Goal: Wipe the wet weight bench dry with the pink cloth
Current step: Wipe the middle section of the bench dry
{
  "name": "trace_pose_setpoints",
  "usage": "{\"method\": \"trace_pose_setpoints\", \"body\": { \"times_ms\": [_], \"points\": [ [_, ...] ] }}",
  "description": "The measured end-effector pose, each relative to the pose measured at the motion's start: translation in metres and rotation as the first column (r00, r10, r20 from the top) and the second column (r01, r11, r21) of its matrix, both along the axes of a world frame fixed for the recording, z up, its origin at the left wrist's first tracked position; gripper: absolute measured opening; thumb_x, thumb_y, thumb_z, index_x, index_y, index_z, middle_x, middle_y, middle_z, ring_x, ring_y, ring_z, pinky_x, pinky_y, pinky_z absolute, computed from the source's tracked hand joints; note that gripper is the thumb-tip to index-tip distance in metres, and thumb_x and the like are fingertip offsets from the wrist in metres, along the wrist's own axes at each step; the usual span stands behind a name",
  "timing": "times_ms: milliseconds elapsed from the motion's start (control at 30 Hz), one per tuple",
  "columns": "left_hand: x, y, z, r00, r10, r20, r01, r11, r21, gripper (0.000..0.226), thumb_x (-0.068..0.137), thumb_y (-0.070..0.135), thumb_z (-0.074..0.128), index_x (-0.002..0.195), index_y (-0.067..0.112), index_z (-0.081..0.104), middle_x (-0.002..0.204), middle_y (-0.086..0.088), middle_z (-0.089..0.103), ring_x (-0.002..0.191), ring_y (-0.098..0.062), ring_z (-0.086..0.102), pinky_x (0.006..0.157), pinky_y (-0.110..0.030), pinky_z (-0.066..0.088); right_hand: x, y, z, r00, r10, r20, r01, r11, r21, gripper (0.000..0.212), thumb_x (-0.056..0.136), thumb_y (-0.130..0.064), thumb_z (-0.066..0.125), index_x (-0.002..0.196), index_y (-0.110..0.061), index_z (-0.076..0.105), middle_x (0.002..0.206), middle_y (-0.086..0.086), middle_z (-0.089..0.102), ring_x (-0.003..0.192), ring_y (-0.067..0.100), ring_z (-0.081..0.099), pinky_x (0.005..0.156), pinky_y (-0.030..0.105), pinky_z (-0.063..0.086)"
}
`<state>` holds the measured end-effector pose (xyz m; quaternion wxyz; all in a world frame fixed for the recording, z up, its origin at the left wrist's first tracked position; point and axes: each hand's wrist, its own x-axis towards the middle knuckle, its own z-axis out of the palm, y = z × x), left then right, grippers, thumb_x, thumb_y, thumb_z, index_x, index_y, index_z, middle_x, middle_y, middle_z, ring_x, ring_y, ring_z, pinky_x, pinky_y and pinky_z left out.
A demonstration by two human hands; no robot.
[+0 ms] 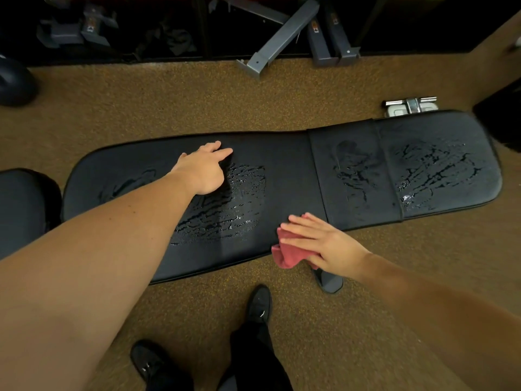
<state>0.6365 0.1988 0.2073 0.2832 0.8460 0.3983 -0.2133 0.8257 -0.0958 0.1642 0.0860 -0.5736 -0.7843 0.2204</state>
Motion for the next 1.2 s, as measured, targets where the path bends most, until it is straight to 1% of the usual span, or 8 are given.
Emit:
{"method": "trace_pose_setpoints", "body": {
  "times_ms": [133, 233, 300, 400, 467, 567, 700, 1200],
  "points": [
    [-0.003, -0.002, -0.004, 0.998, 0.01, 0.054, -0.013, 0.999, 0.05, 0.068, 0.096, 0.011, 0.036, 0.157, 0.038, 0.022, 0.167, 0.011, 0.006, 0.15, -0.023, 0.023, 0.122, -0.045, 0.019, -0.013, 0.01, 0.016, 0.971, -0.161, -0.175, 0.173, 0.983, 0.056, 0.037, 0.101, -0.03, 0.051, 0.134, -0.018, 0.063, 0.134, -0.005, 0.064, 0.125, 0.012, 0.058, 0.108, 0.038, 0.044],
    [-0.009, 0.0, -0.009, 0.988, 0.026, 0.153, -0.04, 0.995, 0.09, 0.063, 0.1, 0.014, 0.038, 0.157, 0.035, 0.025, 0.165, 0.01, 0.017, 0.144, -0.024, 0.034, 0.117, -0.04, 0.031, -0.011, 0.044, 0.04, 0.871, -0.371, -0.322, 0.415, 0.906, 0.079, 0.037, 0.099, -0.035, 0.056, 0.129, -0.016, 0.067, 0.119, -0.011, 0.068, 0.104, 0.003, 0.065, 0.091, 0.033, 0.055],
    [-0.016, 0.004, -0.012, 0.969, 0.06, 0.238, -0.086, 0.991, 0.099, 0.06, 0.1, 0.014, 0.04, 0.156, 0.032, 0.028, 0.163, 0.009, 0.024, 0.139, -0.024, 0.04, 0.114, -0.04, 0.035, 0.001, 0.072, 0.049, 0.826, -0.447, -0.345, 0.516, 0.845, 0.141, 0.035, 0.096, -0.03, 0.062, 0.126, -0.012, 0.069, 0.119, -0.002, 0.07, 0.107, 0.014, 0.066, 0.093, 0.039, 0.054],
    [-0.033, 0.016, -0.019, 0.958, 0.101, 0.269, -0.152, 0.972, 0.18, 0.058, 0.1, 0.018, 0.044, 0.156, 0.028, 0.032, 0.162, 0.001, 0.027, 0.142, -0.027, 0.036, 0.115, -0.046, 0.033, 0.025, 0.116, 0.05, 0.829, -0.529, -0.183, 0.56, 0.786, 0.262, 0.041, 0.094, -0.033, 0.06, 0.132, -0.017, 0.065, 0.133, 0.007, 0.061, 0.119, 0.029, 0.058, 0.102, 0.046, 0.047],
    [-0.05, 0.028, -0.024, 0.96, 0.147, 0.238, -0.204, 0.95, 0.237, 0.056, 0.1, 0.021, 0.045, 0.155, 0.028, 0.033, 0.162, -0.002, 0.026, 0.146, -0.028, 0.029, 0.117, -0.054, 0.028, 0.034, 0.139, 0.041, 0.811, -0.581, 0.064, 0.564, 0.807, 0.176, 0.048, 0.098, -0.038, 0.055, 0.144, -0.025, 0.053, 0.149, 0.009, 0.046, 0.134, 0.034, 0.043, 0.109, 0.052, 0.037],
    [-0.078, 0.05, -0.028, 0.94, 0.292, 0.177, -0.329, 0.914, 0.237, 0.053, 0.104, 0.028, 0.04, 0.155, 0.03, 0.03, 0.163, -0.001, 0.021, 0.15, -0.028, 0.019, 0.118, -0.059, 0.019, 0.033, 0.158, 0.017, 0.803, -0.528, 0.277, 0.547, 0.837, 0.009, 0.056, 0.103, -0.052, 0.035, 0.156, -0.033, 0.033, 0.166, 0.01, 0.018, 0.152, 0.036, 0.011, 0.122, 0.056, 0.013],
    [-0.116, 0.072, -0.034, 0.936, 0.353, 0.013, -0.35, 0.922, 0.166, 0.054, 0.106, 0.036, 0.036, 0.157, 0.04, 0.018, 0.167, 0.004, 0.006, 0.154, -0.027, 0.002, 0.121, -0.061, 0.01, 0.018, 0.187, 0.003, 0.854, -0.418, 0.31, 0.445, 0.895, -0.02, 0.065, 0.097, -0.058, 0.014, 0.157, -0.037, 0.03, 0.167, 0.008, 0.018, 0.152, 0.039, 0.011, 0.123, 0.057, 0.012],
    [-0.147, 0.092, -0.041, 0.979, 0.203, 0.021, -0.203, 0.96, 0.195, 0.062, 0.101, 0.052, 0.044, 0.155, 0.049, 0.015, 0.162, 0.007, 0.015, 0.147, -0.03, 0.016, 0.117, -0.06, 0.02, -0.059, 0.271, -0.004, 0.933, -0.207, 0.293, 0.235, 0.97, -0.062, 0.054, 0.103, -0.048, 0.043, 0.155, -0.042, 0.032, 0.165, 0.007, 0.022, 0.148, 0.039, 0.019, 0.122, 0.056, 0.018]
  ]
}}
